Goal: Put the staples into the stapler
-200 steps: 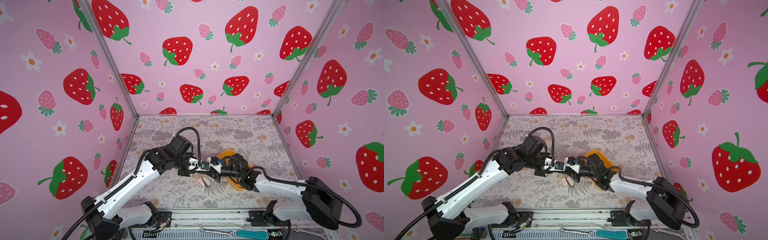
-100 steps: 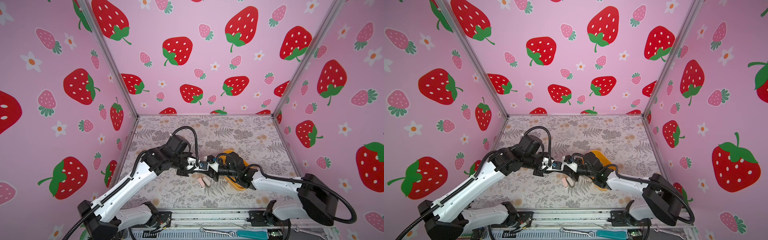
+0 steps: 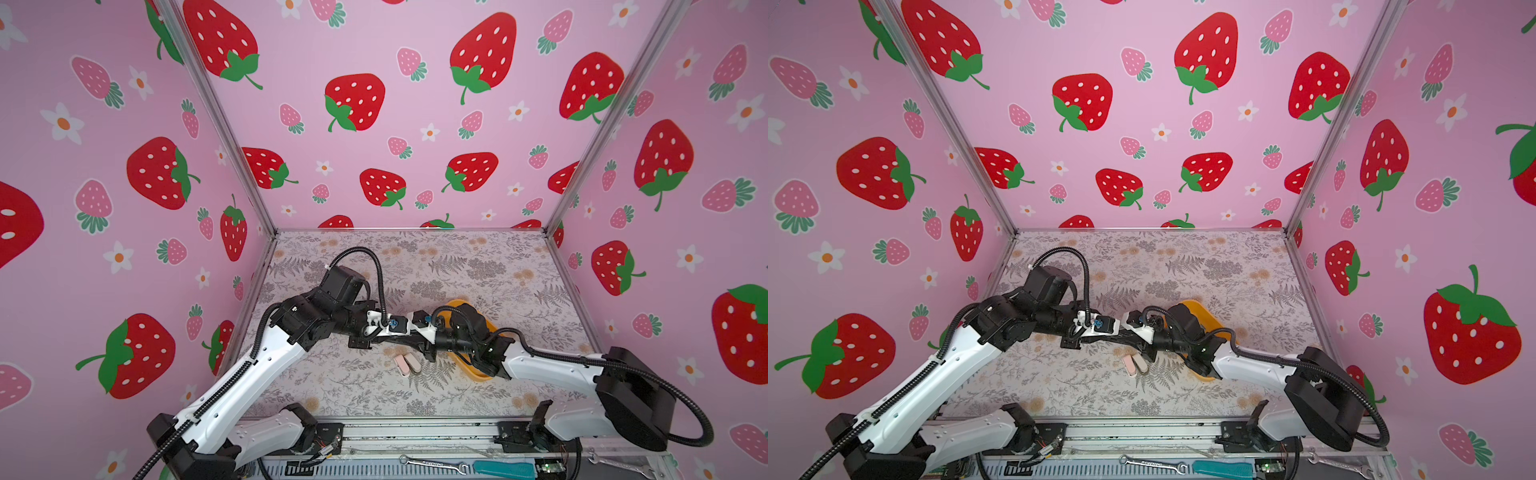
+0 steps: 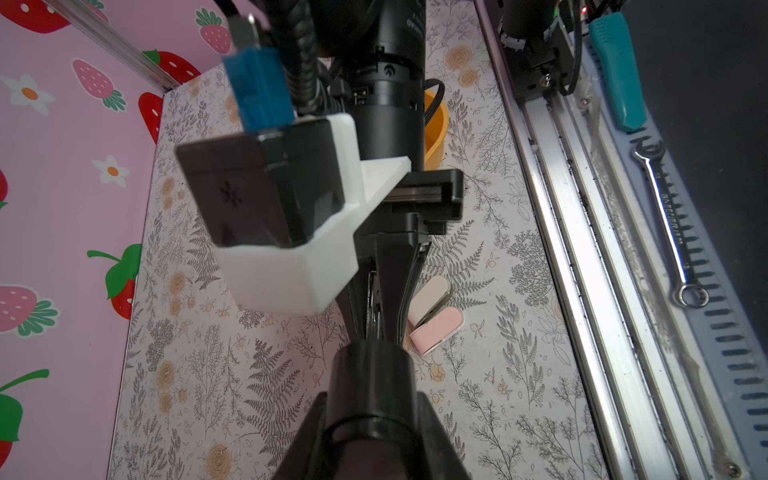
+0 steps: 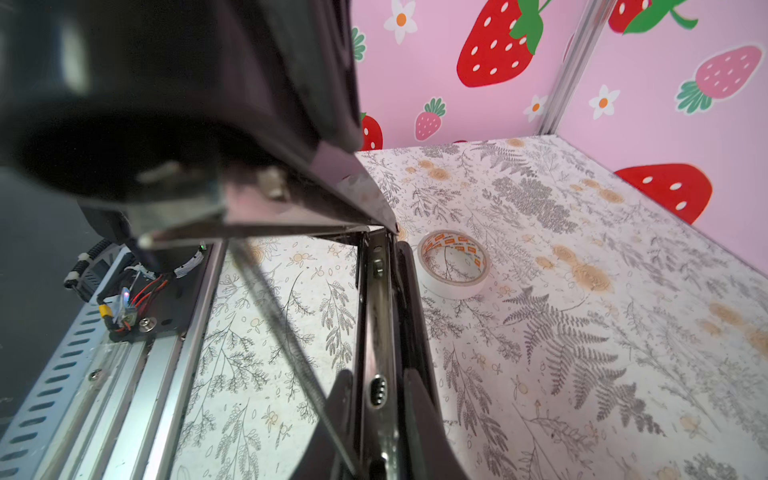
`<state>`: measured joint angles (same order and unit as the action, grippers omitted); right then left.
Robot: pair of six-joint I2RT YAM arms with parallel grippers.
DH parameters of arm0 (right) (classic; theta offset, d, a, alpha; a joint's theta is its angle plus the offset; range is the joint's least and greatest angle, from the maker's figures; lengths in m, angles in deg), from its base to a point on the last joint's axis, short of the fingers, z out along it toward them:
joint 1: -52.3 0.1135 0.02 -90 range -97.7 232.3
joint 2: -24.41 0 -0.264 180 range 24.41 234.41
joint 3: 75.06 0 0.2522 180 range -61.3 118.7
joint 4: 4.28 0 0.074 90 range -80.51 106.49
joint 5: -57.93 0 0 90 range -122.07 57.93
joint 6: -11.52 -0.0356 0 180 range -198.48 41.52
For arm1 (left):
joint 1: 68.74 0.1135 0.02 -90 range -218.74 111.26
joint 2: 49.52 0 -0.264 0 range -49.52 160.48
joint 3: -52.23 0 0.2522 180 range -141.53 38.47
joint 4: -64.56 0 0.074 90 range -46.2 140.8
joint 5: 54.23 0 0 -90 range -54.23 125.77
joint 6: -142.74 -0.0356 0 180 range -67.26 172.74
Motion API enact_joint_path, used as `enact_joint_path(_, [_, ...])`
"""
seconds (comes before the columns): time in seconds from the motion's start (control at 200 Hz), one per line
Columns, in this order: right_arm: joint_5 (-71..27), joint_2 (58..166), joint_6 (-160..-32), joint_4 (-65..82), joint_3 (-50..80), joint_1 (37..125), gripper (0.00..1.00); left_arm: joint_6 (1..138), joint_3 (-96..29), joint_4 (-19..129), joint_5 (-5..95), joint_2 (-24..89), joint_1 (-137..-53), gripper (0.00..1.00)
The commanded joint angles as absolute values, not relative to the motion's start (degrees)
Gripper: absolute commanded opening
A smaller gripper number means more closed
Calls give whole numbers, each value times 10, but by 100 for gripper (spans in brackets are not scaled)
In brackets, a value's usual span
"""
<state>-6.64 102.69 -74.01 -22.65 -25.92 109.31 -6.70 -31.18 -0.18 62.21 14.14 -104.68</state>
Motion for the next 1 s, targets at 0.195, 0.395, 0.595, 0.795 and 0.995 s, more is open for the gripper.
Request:
enact_joint_path(0.195, [-69,1035,-743,-200,-253,1094,0,-73,-312,62,746,94,-990,0])
enact_joint_path(0.395, [-65,1028,-743,-205,-259,1092,0,-56,-300,94,809,76,-919,0])
enact_joint_path(0.595, [-59,1007,-750,-230,-275,1086,0,-40,-289,123,846,71,-855,0])
enact_joint_path(0.795, [-64,964,-752,-278,-312,1084,0,-33,-304,126,853,84,-811,0])
enact_joint_path(0.995, [-94,928,-756,-314,-341,1083,0,-4,-305,155,876,74,-779,0])
